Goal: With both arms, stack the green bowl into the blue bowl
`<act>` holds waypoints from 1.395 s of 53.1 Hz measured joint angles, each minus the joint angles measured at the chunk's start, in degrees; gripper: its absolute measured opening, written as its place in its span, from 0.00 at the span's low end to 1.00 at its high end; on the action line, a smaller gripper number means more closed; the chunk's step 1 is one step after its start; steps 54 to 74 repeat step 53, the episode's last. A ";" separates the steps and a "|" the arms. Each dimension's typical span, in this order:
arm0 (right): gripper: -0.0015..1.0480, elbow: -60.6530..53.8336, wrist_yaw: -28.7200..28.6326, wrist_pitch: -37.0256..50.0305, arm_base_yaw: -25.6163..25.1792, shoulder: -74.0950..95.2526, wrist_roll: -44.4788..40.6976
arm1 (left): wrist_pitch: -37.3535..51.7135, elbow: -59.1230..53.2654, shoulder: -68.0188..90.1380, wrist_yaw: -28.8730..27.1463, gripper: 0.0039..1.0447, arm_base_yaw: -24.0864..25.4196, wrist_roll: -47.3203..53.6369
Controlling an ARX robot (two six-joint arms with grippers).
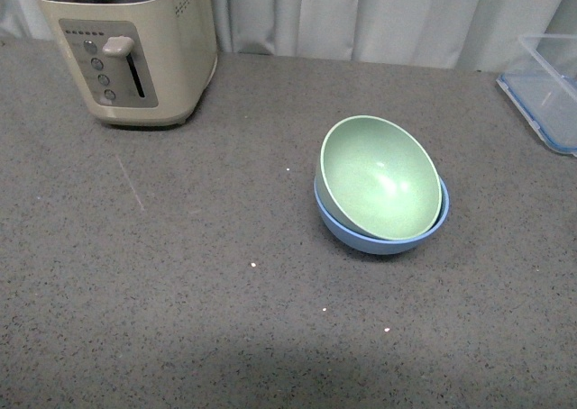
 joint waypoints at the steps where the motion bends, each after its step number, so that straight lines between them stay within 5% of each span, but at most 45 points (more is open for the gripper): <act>1: 0.64 0.00 0.00 0.00 0.00 0.09 0.00 | 0.00 0.00 0.00 0.00 0.94 0.00 0.00; 12: 0.93 0.00 0.02 0.00 0.00 0.00 0.04 | 0.00 0.00 0.00 0.00 0.94 0.00 0.00; 74: 0.91 0.00 0.02 0.00 0.00 0.00 0.04 | 0.00 0.00 0.00 0.00 0.94 0.00 0.00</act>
